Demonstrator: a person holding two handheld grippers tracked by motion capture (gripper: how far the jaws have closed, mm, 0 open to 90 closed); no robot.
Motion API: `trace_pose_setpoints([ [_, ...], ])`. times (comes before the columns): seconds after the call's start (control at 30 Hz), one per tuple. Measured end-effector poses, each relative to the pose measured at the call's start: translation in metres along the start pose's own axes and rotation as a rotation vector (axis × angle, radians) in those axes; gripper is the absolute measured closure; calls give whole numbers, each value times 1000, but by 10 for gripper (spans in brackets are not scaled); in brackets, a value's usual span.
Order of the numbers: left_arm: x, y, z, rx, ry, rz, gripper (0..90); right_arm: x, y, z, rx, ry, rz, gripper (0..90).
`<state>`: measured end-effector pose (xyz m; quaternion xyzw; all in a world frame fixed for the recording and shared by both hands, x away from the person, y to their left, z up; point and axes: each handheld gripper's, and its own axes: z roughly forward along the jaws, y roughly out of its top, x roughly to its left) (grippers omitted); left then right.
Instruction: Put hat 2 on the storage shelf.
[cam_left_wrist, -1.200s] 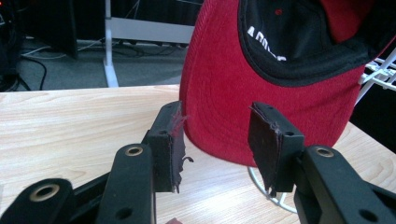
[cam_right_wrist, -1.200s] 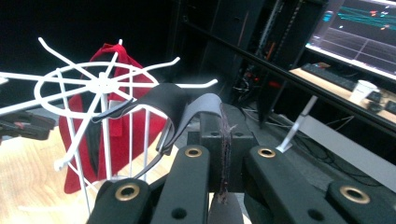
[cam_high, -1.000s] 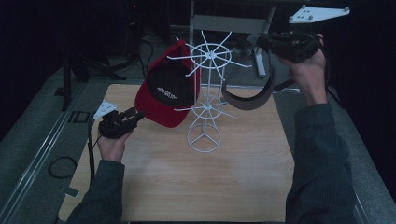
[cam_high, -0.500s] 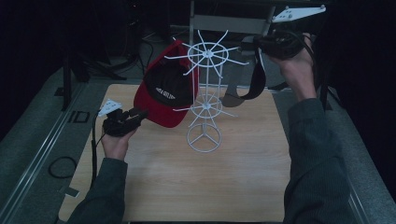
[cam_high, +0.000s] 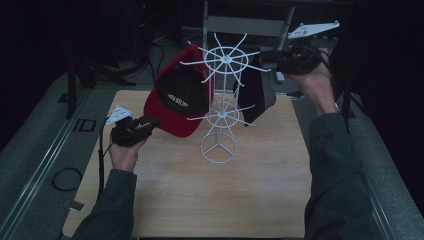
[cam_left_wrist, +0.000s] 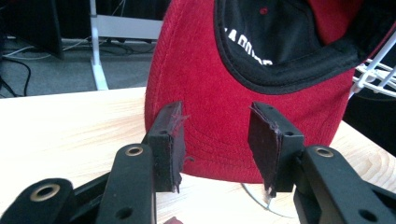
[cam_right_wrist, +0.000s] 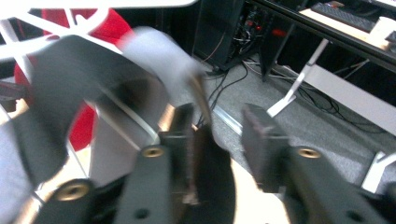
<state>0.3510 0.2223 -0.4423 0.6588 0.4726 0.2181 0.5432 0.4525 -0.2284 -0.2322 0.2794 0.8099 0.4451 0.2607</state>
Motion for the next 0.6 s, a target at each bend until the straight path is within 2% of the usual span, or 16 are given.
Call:
trace_pose_setpoints([
  [0.1,0,0,-1,1,2,2,547,-4,-9,-2,3,-8,15,471],
  [0.17,-1,0,-2,-1,2,2,536,-5,-14,-2,13,-34,18,415],
  [0.27,-1,0,-5,-7,8,6,519,-8,-21,-3,11,-60,37,371],
  [0.5,3,0,-17,-30,24,-2,506,-21,-41,-10,-41,-106,129,369],
  [0.6,6,0,-23,-42,34,-10,506,-26,-49,-11,-28,-119,155,381],
])
